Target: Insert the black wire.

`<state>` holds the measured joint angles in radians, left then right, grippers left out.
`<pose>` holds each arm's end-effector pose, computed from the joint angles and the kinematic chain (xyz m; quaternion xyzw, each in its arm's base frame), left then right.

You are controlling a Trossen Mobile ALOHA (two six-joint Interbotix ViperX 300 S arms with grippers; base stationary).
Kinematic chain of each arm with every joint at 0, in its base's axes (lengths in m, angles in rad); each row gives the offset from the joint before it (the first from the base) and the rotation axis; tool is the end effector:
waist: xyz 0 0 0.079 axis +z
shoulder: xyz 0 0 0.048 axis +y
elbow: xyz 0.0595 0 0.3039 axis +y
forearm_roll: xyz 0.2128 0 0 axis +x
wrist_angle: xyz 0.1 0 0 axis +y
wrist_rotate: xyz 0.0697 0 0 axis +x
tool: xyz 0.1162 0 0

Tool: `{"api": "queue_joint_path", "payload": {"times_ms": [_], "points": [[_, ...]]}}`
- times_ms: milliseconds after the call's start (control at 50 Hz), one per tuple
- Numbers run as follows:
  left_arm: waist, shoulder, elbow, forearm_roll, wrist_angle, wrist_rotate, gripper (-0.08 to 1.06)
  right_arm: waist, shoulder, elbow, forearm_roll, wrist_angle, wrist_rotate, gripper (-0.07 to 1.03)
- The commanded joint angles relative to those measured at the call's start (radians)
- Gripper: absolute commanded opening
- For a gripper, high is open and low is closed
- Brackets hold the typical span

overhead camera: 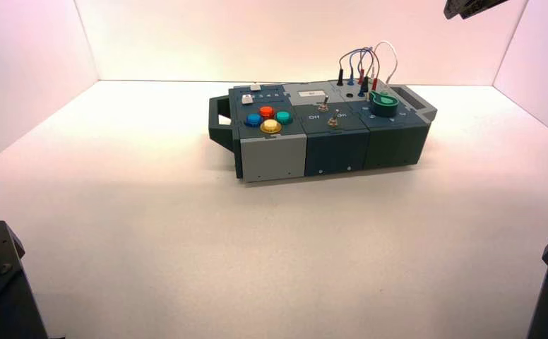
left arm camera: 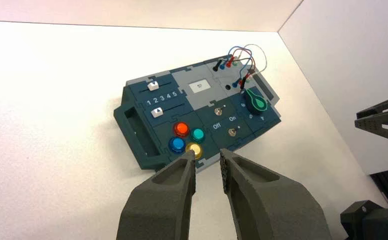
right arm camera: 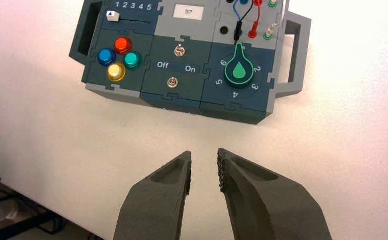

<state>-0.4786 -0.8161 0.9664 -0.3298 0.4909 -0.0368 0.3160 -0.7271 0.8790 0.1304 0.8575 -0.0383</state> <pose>0.2340 -0.1534 0.2252 -0.1001 0.3449 -0.2426 0.9012 0.2327 0.0953 0.1901 -0.0320 0.4830 0.1689 0.8586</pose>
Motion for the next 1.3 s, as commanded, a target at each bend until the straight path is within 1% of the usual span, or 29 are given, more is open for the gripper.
{"api": "queue_joint_path", "payload": {"times_ms": [20,660,780,980,1180,1300], "points": [[-0.005,0.000,-0.014,-0.002,-0.009,-0.002,0.29,0.003,-0.003,-0.014,0.003,-0.005,-0.002,0.30],[-0.005,0.000,-0.012,-0.002,-0.009,-0.002,0.29,0.003,-0.006,-0.014,0.003,-0.002,-0.002,0.30],[-0.005,0.000,-0.012,-0.002,-0.009,-0.002,0.29,0.003,0.000,-0.023,0.003,-0.003,-0.002,0.30],[-0.003,0.003,-0.017,-0.002,-0.009,-0.002,0.29,0.003,0.049,-0.077,0.003,-0.003,-0.002,0.30],[0.000,0.011,-0.026,-0.002,-0.009,-0.002,0.29,0.003,0.146,-0.140,0.002,-0.003,-0.002,0.31],[0.005,0.012,-0.031,-0.002,-0.005,-0.002,0.29,0.003,0.190,-0.164,0.002,-0.012,0.000,0.33]]}}
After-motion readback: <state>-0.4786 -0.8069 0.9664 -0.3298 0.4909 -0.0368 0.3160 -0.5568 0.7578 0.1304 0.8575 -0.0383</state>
